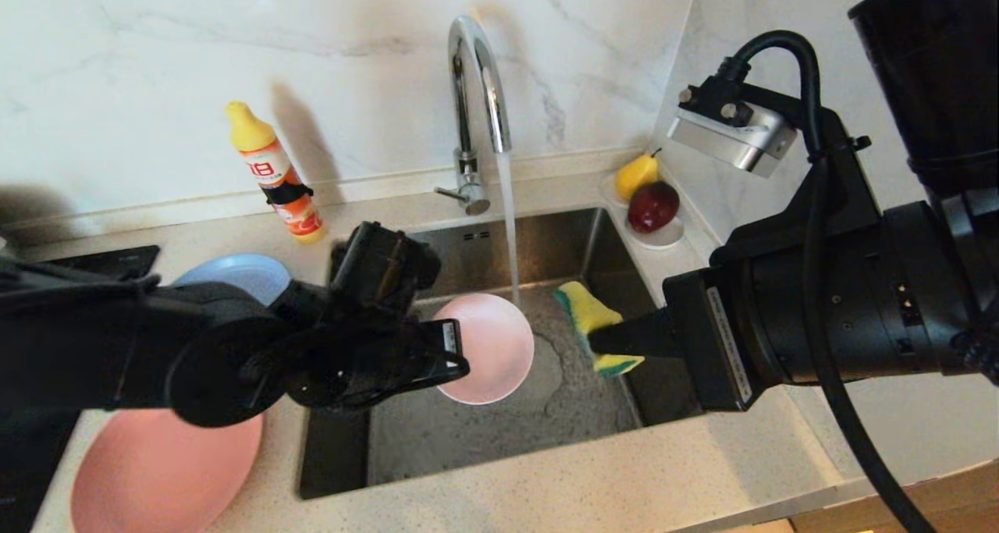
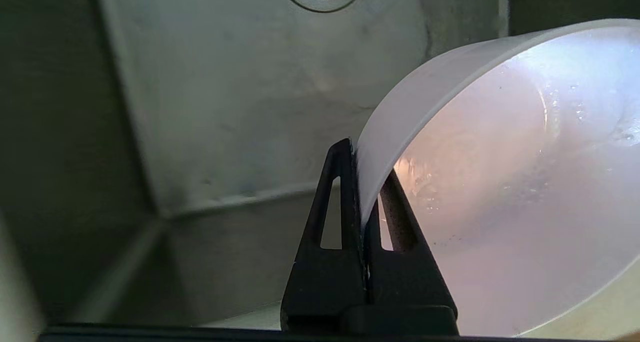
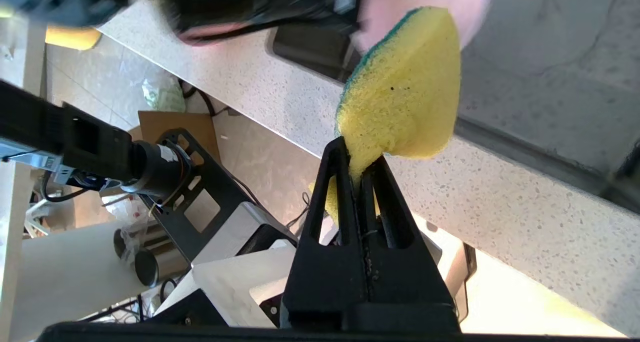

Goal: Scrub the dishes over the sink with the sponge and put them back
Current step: Rinse the bowl

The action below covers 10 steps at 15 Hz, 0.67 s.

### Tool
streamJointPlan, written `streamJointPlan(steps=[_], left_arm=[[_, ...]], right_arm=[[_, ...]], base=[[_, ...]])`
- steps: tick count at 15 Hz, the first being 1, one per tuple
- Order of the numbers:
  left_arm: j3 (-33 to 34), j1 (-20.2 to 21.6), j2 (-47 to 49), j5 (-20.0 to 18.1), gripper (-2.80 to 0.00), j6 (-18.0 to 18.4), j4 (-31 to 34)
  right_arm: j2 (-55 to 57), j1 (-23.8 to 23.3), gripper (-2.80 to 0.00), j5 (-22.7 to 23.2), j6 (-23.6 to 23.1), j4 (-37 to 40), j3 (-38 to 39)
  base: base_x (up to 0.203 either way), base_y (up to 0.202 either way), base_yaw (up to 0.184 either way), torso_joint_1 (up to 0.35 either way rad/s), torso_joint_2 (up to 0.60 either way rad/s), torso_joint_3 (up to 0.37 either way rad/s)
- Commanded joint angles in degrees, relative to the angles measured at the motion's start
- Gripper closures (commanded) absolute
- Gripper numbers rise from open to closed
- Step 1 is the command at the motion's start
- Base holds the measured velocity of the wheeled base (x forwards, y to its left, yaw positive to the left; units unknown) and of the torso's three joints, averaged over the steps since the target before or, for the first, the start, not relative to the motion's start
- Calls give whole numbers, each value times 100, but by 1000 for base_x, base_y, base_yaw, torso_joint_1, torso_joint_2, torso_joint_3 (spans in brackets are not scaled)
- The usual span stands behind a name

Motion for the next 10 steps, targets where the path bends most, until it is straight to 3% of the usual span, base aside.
streamJointPlan(steps=[1, 7, 10], left_arm=[[-784, 55, 805, -125, 0, -231, 338], [-2087, 408, 1455, -497, 0, -691, 1004], [-2302, 579, 1595, -527, 0, -853, 1090]], right_arm=[[-52, 3, 0, 2, 14, -11, 134], [-217, -6, 0, 10, 23, -155, 579], [-161, 2, 0, 20, 23, -169, 588]], base=[[0, 0, 0, 0, 0, 0], [0, 0, 0, 0, 0, 0], [0, 0, 0, 0, 0, 0]])
